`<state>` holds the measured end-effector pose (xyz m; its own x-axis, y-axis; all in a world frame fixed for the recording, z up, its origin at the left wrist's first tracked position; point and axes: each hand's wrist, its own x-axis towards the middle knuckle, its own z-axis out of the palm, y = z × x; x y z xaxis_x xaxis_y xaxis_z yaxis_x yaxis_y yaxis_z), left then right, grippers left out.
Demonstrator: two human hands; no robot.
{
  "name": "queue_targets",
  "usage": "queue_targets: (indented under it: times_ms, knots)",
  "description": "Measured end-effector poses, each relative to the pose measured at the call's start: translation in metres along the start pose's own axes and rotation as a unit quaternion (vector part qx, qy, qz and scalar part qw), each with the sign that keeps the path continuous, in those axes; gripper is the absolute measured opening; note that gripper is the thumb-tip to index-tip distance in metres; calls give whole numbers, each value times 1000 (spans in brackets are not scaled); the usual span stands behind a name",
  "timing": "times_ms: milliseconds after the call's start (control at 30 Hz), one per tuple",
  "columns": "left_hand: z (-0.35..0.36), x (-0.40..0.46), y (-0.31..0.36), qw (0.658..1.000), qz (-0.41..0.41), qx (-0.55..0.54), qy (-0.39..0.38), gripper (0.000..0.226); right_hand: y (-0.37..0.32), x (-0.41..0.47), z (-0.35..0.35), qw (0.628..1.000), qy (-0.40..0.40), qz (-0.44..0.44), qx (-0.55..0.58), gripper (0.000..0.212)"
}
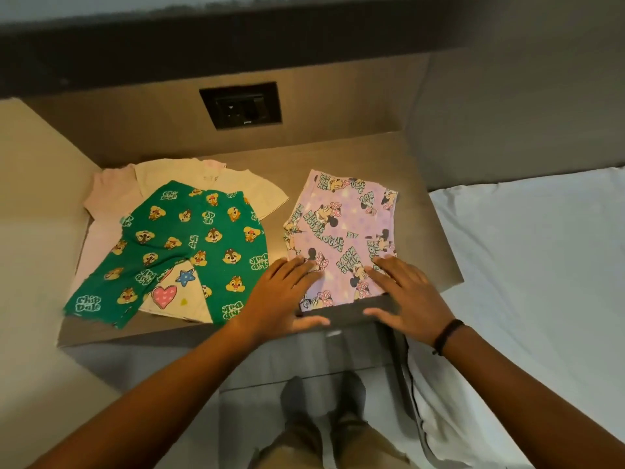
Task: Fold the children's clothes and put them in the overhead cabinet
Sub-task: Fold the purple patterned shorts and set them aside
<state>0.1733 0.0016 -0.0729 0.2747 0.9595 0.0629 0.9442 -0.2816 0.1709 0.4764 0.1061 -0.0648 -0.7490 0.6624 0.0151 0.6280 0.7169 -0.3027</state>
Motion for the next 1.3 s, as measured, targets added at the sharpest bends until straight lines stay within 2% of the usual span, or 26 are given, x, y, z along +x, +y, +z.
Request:
queue_targets:
  times_ms: [67, 200, 267, 367, 433, 533, 633, 700, 767, 833, 933, 1000, 1067, 1167, 1233, 1300]
  knots:
    - [10, -22, -2, 1000, 19, 15, 12, 74, 5, -13, 6, 1000, 5, -26, -15, 57]
    - [15, -30, 1, 987, 7, -72, 143, 34, -3, -10, -2, 994, 81, -44, 50, 35]
    - [5, -20, 7, 968, -51, -142, 198, 21, -11, -1, -17, 988, 107, -21, 108, 29]
    - [-18, 18, 4, 928, -181, -229, 231, 33, -15, 29, -43, 971, 153, 23, 181, 20]
    - [-31, 58, -4, 914, -224, -251, 227, 35, -9, 56, -54, 967, 179, 53, 172, 15]
    - [-33, 114, -20, 924, -250, -210, 198, 37, 9, 95, -55, 967, 184, 126, 123, 17]
    - [-17, 151, -33, 942, -261, -166, 133, 39, 29, 119, -40, 971, 130, 194, 60, 22]
    - [-8, 163, -37, 952, -261, -119, 105, 46, 34, 126, -32, 973, 95, 209, -5, 23]
    - [-9, 166, -32, 965, -233, -39, 118, 57, 37, 133, -29, 978, 99, 178, -50, 27]
    - [-7, 161, -13, 968, -217, 0, 123, 58, 41, 143, -33, 989, 101, 101, -45, 35]
    - [10, 135, 33, 955, -287, -56, 47, 71, 48, 157, -34, 997, -19, -44, -61, 50]
    - [24, 125, 41, 950, -304, -72, 7, 80, 51, 158, -25, 992, -92, -57, -61, 56]
    - [28, 126, 28, 965, -258, -53, -3, 82, 49, 151, -15, 996, -79, 0, -47, 56]
    - [15, 131, -5, 987, -161, -5, -7, 69, 18, 131, -2, 987, -16, 158, -25, 59]
    - [4, 131, -19, 989, -138, 42, -21, 64, -19, 115, 10, 966, 2, 258, 21, 64]
    - [-5, 129, -21, 988, -145, 19, -41, 65, -48, 105, 16, 952, -29, 296, 72, 68]
